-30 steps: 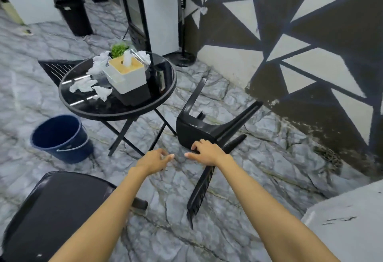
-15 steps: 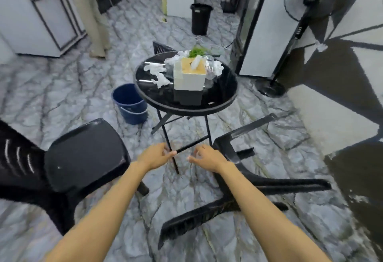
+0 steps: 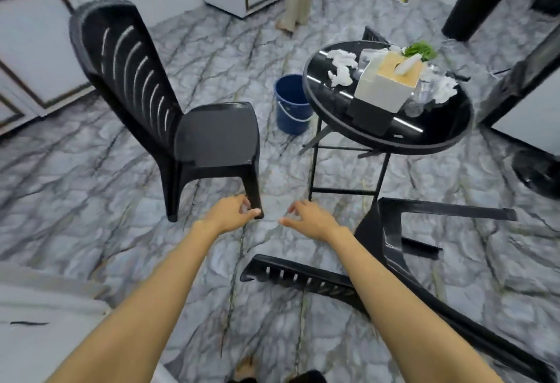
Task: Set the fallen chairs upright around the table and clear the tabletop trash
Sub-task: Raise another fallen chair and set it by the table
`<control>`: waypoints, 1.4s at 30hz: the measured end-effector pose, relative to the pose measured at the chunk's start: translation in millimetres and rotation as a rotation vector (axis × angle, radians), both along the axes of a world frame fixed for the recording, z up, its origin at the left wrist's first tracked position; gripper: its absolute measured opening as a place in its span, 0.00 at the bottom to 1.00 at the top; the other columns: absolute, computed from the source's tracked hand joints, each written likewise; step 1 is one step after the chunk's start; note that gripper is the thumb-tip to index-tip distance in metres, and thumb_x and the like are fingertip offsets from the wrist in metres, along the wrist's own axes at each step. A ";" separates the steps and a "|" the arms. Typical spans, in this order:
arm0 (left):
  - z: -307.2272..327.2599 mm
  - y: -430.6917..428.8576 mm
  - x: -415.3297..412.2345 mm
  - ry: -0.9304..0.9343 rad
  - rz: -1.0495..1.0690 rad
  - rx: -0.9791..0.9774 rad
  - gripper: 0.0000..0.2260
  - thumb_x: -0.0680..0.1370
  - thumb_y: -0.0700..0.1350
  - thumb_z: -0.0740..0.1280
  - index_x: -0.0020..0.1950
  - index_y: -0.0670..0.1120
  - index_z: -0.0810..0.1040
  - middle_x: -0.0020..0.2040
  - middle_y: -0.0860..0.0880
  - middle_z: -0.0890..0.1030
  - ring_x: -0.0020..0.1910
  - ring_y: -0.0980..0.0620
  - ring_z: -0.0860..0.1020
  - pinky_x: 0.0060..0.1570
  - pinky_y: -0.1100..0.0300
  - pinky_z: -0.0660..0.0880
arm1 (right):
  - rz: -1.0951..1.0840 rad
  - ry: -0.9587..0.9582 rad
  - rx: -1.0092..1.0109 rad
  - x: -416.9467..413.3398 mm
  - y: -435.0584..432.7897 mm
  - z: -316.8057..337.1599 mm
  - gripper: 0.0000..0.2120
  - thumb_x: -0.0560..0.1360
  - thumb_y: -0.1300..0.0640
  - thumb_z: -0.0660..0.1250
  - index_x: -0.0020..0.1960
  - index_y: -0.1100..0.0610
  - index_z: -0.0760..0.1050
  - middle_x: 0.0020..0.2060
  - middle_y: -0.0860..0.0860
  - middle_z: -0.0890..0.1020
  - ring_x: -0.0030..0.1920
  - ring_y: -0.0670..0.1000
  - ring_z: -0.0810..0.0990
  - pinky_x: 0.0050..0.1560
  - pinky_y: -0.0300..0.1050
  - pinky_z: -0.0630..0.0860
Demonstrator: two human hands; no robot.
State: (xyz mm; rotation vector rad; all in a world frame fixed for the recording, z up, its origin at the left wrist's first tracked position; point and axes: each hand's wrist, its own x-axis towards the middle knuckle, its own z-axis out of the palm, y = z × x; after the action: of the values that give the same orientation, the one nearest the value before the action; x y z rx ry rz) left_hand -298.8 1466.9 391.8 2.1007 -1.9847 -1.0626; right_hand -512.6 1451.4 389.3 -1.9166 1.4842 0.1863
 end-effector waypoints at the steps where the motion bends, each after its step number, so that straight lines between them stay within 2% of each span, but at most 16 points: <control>1: -4.1 6.9 3.3 0.009 0.027 0.010 0.23 0.75 0.59 0.63 0.61 0.42 0.74 0.56 0.42 0.80 0.57 0.44 0.77 0.55 0.53 0.73 | 0.011 -0.006 0.013 1.6 2.3 -5.0 0.28 0.74 0.36 0.59 0.64 0.55 0.69 0.64 0.55 0.71 0.64 0.55 0.71 0.62 0.54 0.70; 7: -28.5 58.5 8.5 0.080 0.198 0.068 0.22 0.76 0.59 0.62 0.62 0.45 0.73 0.57 0.42 0.79 0.56 0.45 0.76 0.51 0.57 0.71 | 0.134 -0.006 0.082 7.7 24.4 -34.6 0.26 0.75 0.37 0.59 0.64 0.55 0.69 0.64 0.55 0.71 0.64 0.55 0.71 0.62 0.53 0.69; 10: -48.2 82.8 6.5 0.127 0.289 0.081 0.23 0.75 0.60 0.62 0.62 0.45 0.73 0.56 0.43 0.79 0.55 0.46 0.77 0.54 0.55 0.72 | 0.178 -0.033 0.092 10.0 34.2 -52.2 0.27 0.74 0.37 0.61 0.63 0.56 0.70 0.63 0.55 0.71 0.63 0.56 0.72 0.60 0.52 0.70; 15: -97.2 112.3 -0.6 0.264 0.469 0.057 0.21 0.76 0.56 0.63 0.63 0.43 0.72 0.53 0.45 0.76 0.52 0.49 0.75 0.51 0.60 0.68 | 0.263 -0.083 0.112 20.5 39.1 -100.8 0.26 0.74 0.39 0.62 0.63 0.58 0.71 0.62 0.56 0.72 0.62 0.56 0.72 0.62 0.50 0.70; 22: -244.9 113.0 5.8 0.357 0.553 -0.015 0.20 0.77 0.56 0.62 0.65 0.47 0.74 0.62 0.46 0.77 0.61 0.49 0.75 0.59 0.59 0.69 | 0.303 -0.084 -0.017 48.2 28.8 -231.8 0.23 0.75 0.40 0.63 0.62 0.55 0.71 0.64 0.56 0.72 0.65 0.57 0.70 0.63 0.54 0.69; 25: -315.2 101.5 8.3 0.448 0.593 -0.091 0.18 0.77 0.54 0.63 0.64 0.49 0.74 0.56 0.50 0.76 0.62 0.51 0.74 0.58 0.62 0.68 | 0.372 -0.003 -0.143 63.3 9.6 -291.2 0.25 0.75 0.39 0.62 0.67 0.52 0.69 0.64 0.56 0.73 0.65 0.58 0.72 0.61 0.55 0.71; 27: -364.1 95.2 9.2 0.522 0.591 -0.136 0.16 0.77 0.52 0.64 0.64 0.50 0.74 0.54 0.51 0.76 0.59 0.53 0.74 0.59 0.62 0.69 | 0.396 -0.002 -0.145 71.6 -0.5 -328.8 0.26 0.74 0.38 0.62 0.68 0.50 0.68 0.64 0.56 0.74 0.64 0.58 0.73 0.61 0.54 0.72; 29: -409.7 91.8 8.0 0.621 0.584 -0.171 0.14 0.78 0.48 0.64 0.63 0.51 0.75 0.55 0.50 0.77 0.57 0.57 0.75 0.54 0.69 0.71 | 0.413 -0.032 -0.128 77.7 -6.8 -359.1 0.25 0.73 0.38 0.63 0.65 0.50 0.71 0.62 0.54 0.76 0.63 0.55 0.74 0.59 0.52 0.73; 31: -452.3 88.6 4.9 0.736 0.577 -0.187 0.10 0.78 0.46 0.64 0.58 0.55 0.76 0.54 0.53 0.78 0.52 0.66 0.77 0.49 0.75 0.73 | 0.449 -0.049 -0.132 83.1 -10.3 -378.8 0.21 0.73 0.40 0.65 0.60 0.50 0.75 0.58 0.52 0.80 0.60 0.53 0.76 0.56 0.50 0.74; 33: -487.2 86.3 1.6 0.865 0.577 -0.180 0.09 0.76 0.48 0.65 0.54 0.61 0.76 0.53 0.59 0.78 0.49 0.73 0.77 0.53 0.74 0.73 | 0.468 -0.090 -0.151 86.2 -13.0 -389.7 0.15 0.72 0.41 0.67 0.52 0.50 0.80 0.52 0.49 0.83 0.55 0.50 0.79 0.54 0.49 0.76; 34: -502.1 84.8 0.1 0.923 0.572 -0.178 0.11 0.73 0.54 0.68 0.55 0.62 0.76 0.56 0.60 0.78 0.52 0.73 0.76 0.58 0.69 0.73 | 0.468 -0.118 -0.166 86.5 -14.2 -392.2 0.14 0.71 0.42 0.68 0.49 0.50 0.81 0.49 0.49 0.83 0.52 0.50 0.80 0.53 0.50 0.77; 36: -529.9 81.0 0.7 1.049 0.590 -0.197 0.28 0.63 0.65 0.72 0.61 0.56 0.77 0.62 0.55 0.79 0.61 0.62 0.76 0.64 0.60 0.72 | 0.468 -0.166 -0.196 85.3 -15.1 -393.6 0.14 0.69 0.42 0.70 0.45 0.52 0.83 0.43 0.49 0.85 0.47 0.49 0.81 0.51 0.50 0.77; 37: -539.9 80.5 1.6 1.118 0.606 -0.212 0.34 0.61 0.67 0.73 0.63 0.52 0.77 0.63 0.51 0.79 0.62 0.57 0.76 0.64 0.60 0.72 | 0.467 -0.177 -0.208 84.8 -14.8 -393.8 0.14 0.69 0.42 0.71 0.44 0.53 0.84 0.41 0.49 0.85 0.45 0.50 0.81 0.50 0.51 0.78; 39: -550.7 80.3 2.5 1.206 0.616 -0.235 0.37 0.60 0.65 0.74 0.64 0.48 0.76 0.63 0.48 0.79 0.62 0.54 0.77 0.60 0.61 0.75 | 0.466 -0.190 -0.217 83.6 -13.7 -394.3 0.14 0.68 0.43 0.73 0.45 0.53 0.85 0.40 0.51 0.85 0.44 0.51 0.82 0.49 0.51 0.78; 42: -549.8 82.2 -0.1 1.285 0.634 -0.234 0.37 0.59 0.62 0.76 0.63 0.46 0.76 0.60 0.50 0.81 0.60 0.54 0.78 0.52 0.65 0.77 | 0.455 -0.220 -0.212 83.7 -14.1 -395.4 0.12 0.67 0.45 0.74 0.44 0.52 0.85 0.40 0.52 0.86 0.45 0.54 0.82 0.49 0.53 0.78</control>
State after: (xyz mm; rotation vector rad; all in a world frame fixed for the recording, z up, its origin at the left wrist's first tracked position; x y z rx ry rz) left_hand -298.9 1549.1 -158.0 1.1497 -0.7095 -1.3600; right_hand -428.9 1437.3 -6.1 -2.3438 0.9397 0.0184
